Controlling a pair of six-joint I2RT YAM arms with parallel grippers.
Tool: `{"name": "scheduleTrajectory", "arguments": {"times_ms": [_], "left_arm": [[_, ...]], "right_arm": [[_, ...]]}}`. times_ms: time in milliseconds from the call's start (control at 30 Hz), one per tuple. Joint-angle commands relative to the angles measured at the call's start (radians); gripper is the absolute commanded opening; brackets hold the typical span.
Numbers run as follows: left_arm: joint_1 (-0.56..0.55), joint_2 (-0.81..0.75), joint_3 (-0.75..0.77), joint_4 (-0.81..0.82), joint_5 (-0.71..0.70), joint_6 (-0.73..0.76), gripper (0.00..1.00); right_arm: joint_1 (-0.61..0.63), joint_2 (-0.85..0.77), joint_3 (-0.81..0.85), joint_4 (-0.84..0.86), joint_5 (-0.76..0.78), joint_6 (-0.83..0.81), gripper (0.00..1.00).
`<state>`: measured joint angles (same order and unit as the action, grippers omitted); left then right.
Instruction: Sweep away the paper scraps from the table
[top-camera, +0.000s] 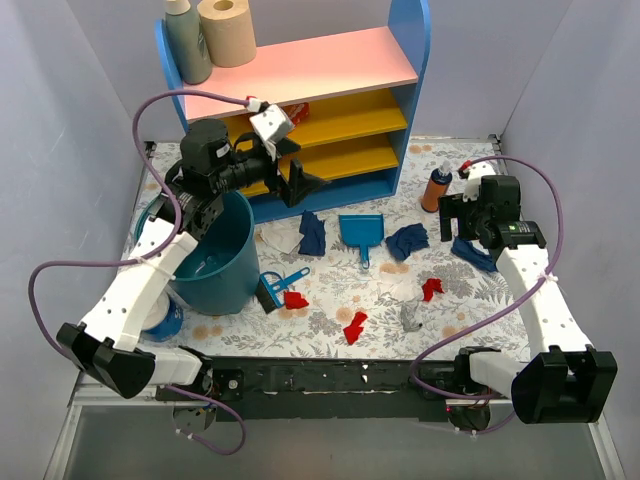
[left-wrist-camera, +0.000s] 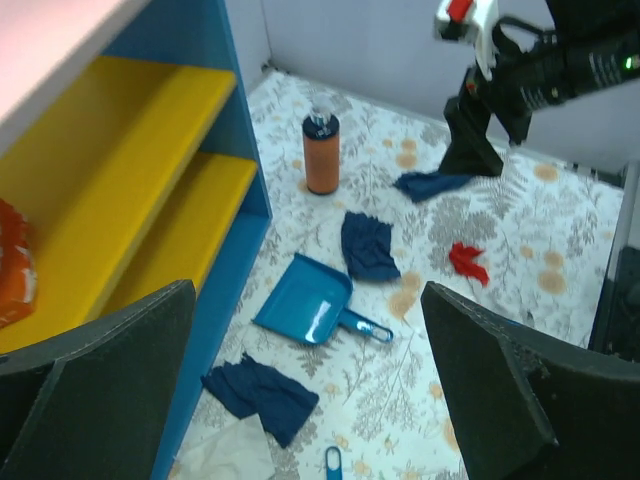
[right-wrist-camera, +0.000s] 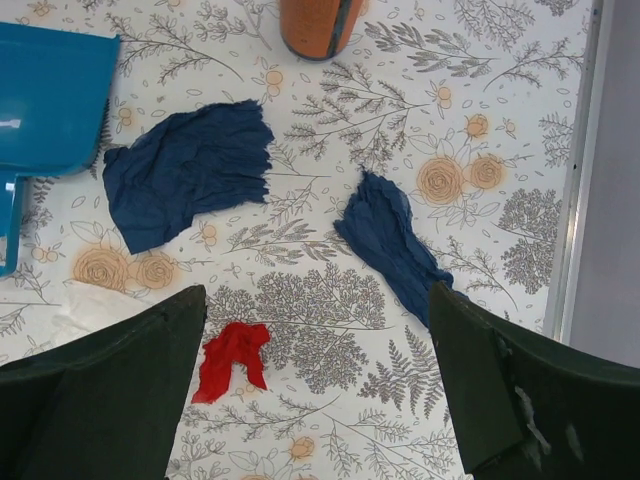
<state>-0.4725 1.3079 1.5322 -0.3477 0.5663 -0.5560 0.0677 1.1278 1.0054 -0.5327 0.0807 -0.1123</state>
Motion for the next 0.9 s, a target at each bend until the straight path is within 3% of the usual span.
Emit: {"name": "scheduleTrajectory", "arguments": {"times_ms": [0,133,367,667,867], "left_arm": [[-0.046,0.008,-0.015,-0.164,0.053,0.168,0.98],[-0.077,0.016,-0.029,-0.206,-0.014,0.238,0.98],[-0.094,-0.030,-0.125,-0.235,-0.055,0.324,0.98],[-0.098,-0.021,-0.173,-0.323,-0.106,0.351,0.98],[-0.097,-0.048,-0.193,-0.324,-0.134,0.355,0.98]], "right_arm": [[0.004,-0.010,0.025,0.011,-0.156,-0.097,0.98],[0.023,-0.014,0.026,-0.055,-0.435,-0.352,0.96],[0.280,0.107,-0.010,-0.014,-0.309,-0.377,0.86],[0.365,0.324,0.058,0.135,-0.245,-0.186,0.72],[0.385,0.482,0.188,0.102,-0.171,0.030,0.74]]}}
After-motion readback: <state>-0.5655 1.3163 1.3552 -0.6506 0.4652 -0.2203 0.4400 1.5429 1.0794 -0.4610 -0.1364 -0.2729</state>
